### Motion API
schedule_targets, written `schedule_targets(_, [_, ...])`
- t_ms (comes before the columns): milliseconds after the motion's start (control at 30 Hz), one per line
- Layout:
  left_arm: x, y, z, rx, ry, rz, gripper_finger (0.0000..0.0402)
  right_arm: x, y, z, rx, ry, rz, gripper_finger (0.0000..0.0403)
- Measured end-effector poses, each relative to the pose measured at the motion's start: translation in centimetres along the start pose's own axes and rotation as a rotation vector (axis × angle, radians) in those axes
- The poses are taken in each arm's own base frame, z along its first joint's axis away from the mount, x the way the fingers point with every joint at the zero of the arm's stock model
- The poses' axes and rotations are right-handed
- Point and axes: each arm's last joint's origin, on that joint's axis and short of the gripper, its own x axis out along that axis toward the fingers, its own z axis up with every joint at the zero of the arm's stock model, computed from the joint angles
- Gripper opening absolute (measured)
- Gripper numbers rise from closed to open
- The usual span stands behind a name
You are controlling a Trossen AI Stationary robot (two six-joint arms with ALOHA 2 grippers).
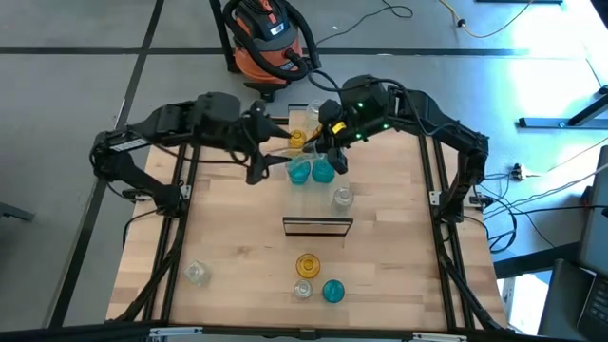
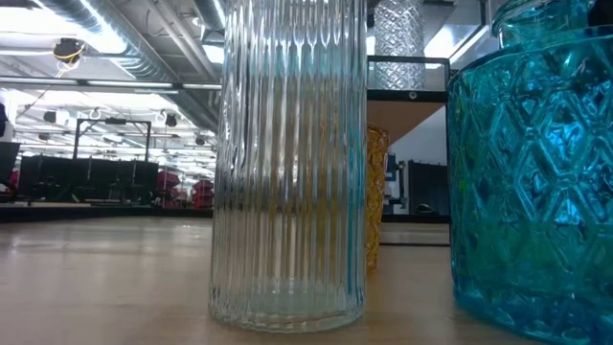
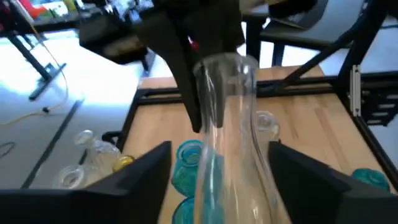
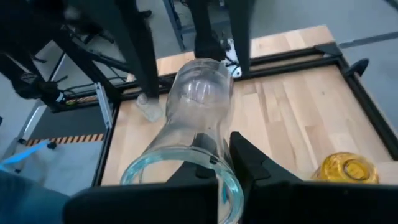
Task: Sort vases onto shelf
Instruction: Put the transparent vase on the shelf aligned with the other transparent vases
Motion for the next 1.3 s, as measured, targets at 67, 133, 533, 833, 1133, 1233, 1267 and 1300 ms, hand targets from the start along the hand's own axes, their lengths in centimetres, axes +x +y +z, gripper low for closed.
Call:
schedule_targets(67, [0.8, 0.1, -0.2, 0.001, 0.017, -0.028, 0.0291, 0.0, 0.0, 0.2, -0.006, -0.022, -0.001, 0.0000])
schedule_targets(133, [1.8, 0.0, -0.3, 0.019, 0.035, -0.068, 0.0314, 0.0, 0.0, 0.2, -0.007, -0.024, -0.002, 0.0000])
schedule_targets(533, [4.8, 0.0, -1.1, -0.006, 0.117, 0.030, 0.0298, 1.2, -0.3, 0.0, 0.005, 0.000, -0.011, 0.0000])
schedule_targets(833, [4.9, 0.0, -1.6, 0.002, 0.177, 0.042, 0.0207, 1.3, -0.4, 0.1, 0.005, -0.012, -0.021, 0.0000])
schedule_targets(1133, [4.7, 0.1, -1.6, 0.008, 0.185, 0.092, 0.0207, 1.2, -0.4, 0.6, -0.014, -0.057, -0.019, 0.0020])
schedule_targets(1233, [4.8, 0.2, -1.7, 0.010, 0.191, 0.114, 0.0206, 1.2, -0.4, 0.7, -0.017, -0.070, -0.025, 0.0033])
schedule_targets(1267, [4.8, 0.2, -1.7, 0.010, 0.192, 0.117, 0.0206, 1.2, -0.4, 0.8, -0.017, -0.079, -0.032, 0.0039])
schedule_targets(1300, [4.8, 0.2, -1.7, 0.010, 0.194, 0.121, 0.0206, 1.2, -0.4, 0.9, -0.017, -0.086, -0.038, 0.0047])
